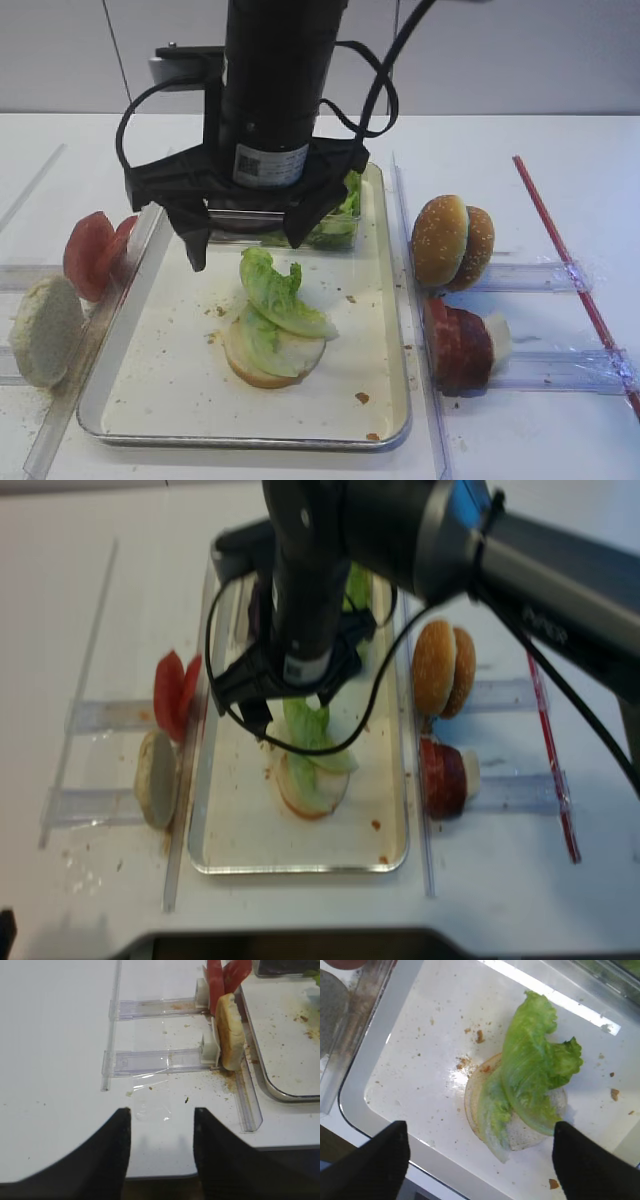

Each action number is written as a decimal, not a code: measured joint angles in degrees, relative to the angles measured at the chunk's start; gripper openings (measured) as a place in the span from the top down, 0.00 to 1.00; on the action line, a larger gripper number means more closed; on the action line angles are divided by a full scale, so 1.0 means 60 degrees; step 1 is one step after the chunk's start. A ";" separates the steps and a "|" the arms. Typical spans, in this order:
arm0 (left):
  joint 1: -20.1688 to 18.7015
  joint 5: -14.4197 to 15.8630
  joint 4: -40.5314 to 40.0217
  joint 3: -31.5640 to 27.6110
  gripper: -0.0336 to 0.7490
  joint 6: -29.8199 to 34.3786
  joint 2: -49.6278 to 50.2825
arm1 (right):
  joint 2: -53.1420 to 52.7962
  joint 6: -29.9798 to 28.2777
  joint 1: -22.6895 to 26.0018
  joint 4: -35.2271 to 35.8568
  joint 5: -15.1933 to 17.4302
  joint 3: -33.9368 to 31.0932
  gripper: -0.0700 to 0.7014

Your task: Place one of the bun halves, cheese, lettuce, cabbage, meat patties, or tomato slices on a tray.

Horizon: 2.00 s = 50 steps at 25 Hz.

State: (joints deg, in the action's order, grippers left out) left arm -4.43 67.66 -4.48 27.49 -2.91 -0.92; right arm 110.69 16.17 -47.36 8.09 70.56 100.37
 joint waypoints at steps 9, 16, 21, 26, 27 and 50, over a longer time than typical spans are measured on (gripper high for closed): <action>0.0000 0.0000 0.0000 0.0000 0.59 0.0000 0.0000 | -0.0556 -0.0038 0.1049 -0.0329 0.0037 0.0000 0.14; 0.0000 0.0000 0.0000 0.0000 0.59 0.0000 0.0000 | -0.1361 -0.0249 0.2407 -0.0716 0.0037 -0.1120 0.14; 0.0000 0.0000 0.0000 0.0000 0.59 0.0000 0.0000 | -0.2499 -0.0292 0.3337 -0.0911 0.0037 -0.2489 0.14; 0.0000 0.0000 0.0000 0.0000 0.59 0.0000 0.0000 | -0.3768 -0.0448 0.4357 -0.1142 0.0037 -0.3803 0.14; 0.0000 0.0000 0.0000 0.0000 0.59 0.0000 0.0000 | -0.4029 -0.0539 0.4549 -0.1142 0.0037 -0.4015 0.14; 0.0000 0.0000 0.0000 0.0000 0.59 0.0000 0.0000 | -0.9061 -0.2037 0.6246 -0.1228 0.0141 -0.6076 0.14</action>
State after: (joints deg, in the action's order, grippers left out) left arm -4.43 67.66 -4.48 27.49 -2.91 -0.92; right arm 56.32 3.95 -9.88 0.72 71.40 63.92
